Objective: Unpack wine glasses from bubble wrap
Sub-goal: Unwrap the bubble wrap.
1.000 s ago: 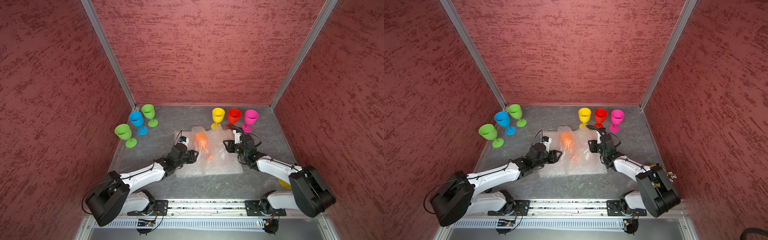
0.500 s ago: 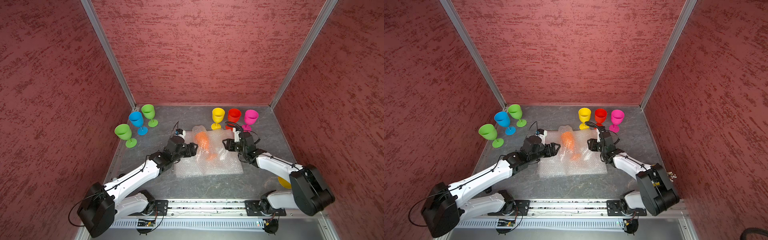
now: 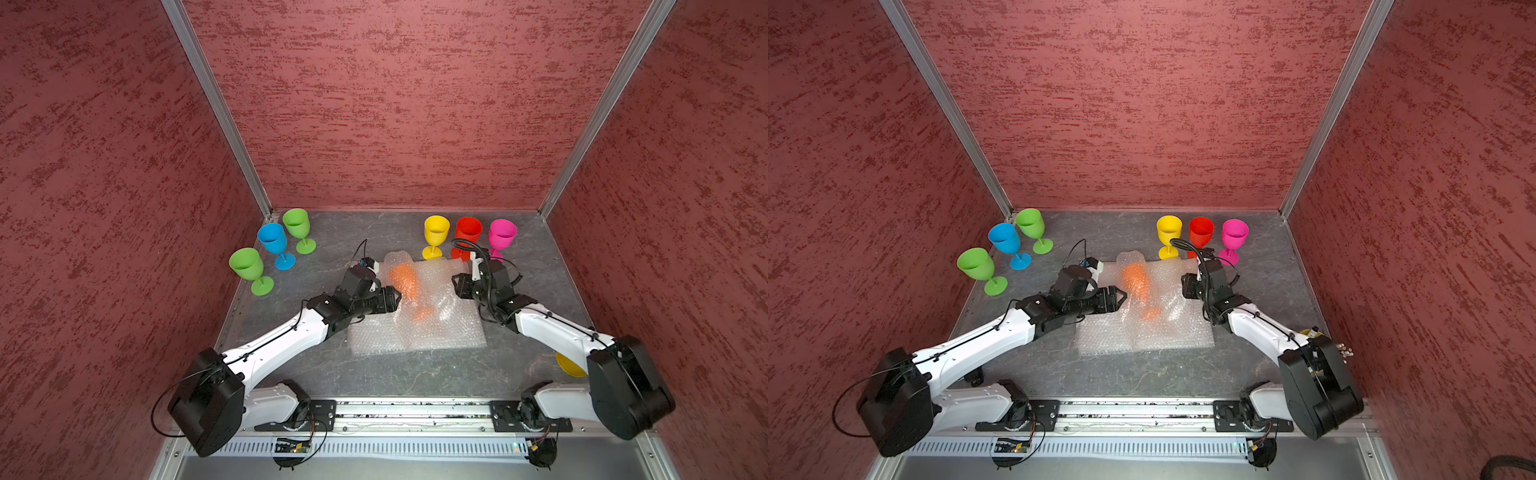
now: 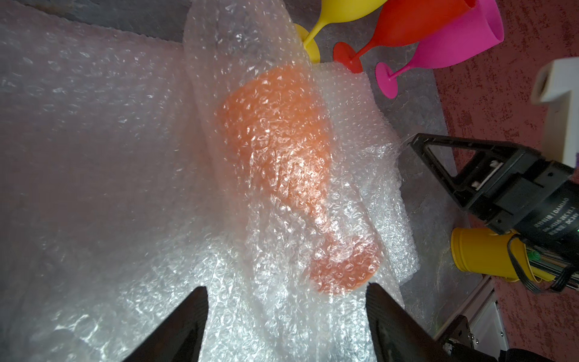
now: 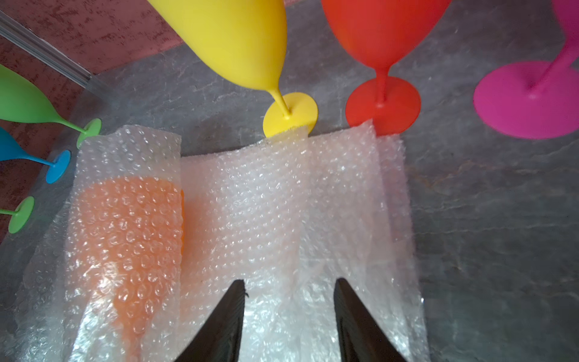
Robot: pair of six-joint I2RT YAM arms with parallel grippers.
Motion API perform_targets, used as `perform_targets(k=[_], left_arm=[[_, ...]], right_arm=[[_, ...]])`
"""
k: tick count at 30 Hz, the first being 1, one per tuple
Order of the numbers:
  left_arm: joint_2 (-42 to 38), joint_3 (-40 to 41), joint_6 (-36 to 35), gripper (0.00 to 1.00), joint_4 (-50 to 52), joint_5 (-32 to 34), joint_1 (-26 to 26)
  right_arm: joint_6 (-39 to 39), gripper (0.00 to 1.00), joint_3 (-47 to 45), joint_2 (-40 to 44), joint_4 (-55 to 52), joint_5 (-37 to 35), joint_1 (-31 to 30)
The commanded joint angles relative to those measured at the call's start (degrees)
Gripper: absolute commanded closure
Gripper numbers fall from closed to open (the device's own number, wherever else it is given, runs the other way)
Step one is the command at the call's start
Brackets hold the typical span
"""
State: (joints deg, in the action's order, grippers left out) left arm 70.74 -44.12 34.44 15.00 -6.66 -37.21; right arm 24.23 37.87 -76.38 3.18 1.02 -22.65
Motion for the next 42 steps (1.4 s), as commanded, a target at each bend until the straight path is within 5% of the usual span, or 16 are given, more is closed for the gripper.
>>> perform_targets(k=[1, 6, 10, 14, 16, 33, 38, 42], left_arm=[[0.4, -0.8, -0.1, 0.19, -0.2, -2.9, 0.9], [3.9, 0.0, 1.6, 0.17, -3.6, -7.3, 3.2], [7.2, 0.6, 3.5, 0.17, -7.8, -11.7, 4.5], [8.3, 0.9, 4.2, 0.17, -9.0, -12.5, 4.5], [7.8, 1.1, 4.0, 0.17, -8.2, -11.5, 4.6], [5.6, 1.2, 4.6, 0.19, -2.6, -4.5, 5.9], [4.4, 0.3, 3.9, 0.19, -1.1, -4.6, 6.1], [3.0, -0.4, 3.9, 0.19, 0.8, -4.4, 6.6]], right_arm=[[-0.4, 0.45, 0.2, -2.6, -0.5, 1.7, 0.0], [-0.1, 0.45, 1.8, -6.6, 1.2, 6.8, 0.0], [0.3, 0.65, 2.6, -9.3, 2.6, 11.9, 0.0], [0.3, 0.94, 3.1, -7.2, 0.6, 9.3, 0.0], [-0.3, 1.00, 3.2, -4.6, -1.4, 6.8, 0.0], [1.3, 1.00, 2.2, -2.4, -6.8, -3.6, 0.0], [2.3, 0.68, 2.7, -3.4, -7.1, -3.4, 0.0], [1.3, 0.55, 4.8, -0.5, -10.5, -9.6, -0.3]])
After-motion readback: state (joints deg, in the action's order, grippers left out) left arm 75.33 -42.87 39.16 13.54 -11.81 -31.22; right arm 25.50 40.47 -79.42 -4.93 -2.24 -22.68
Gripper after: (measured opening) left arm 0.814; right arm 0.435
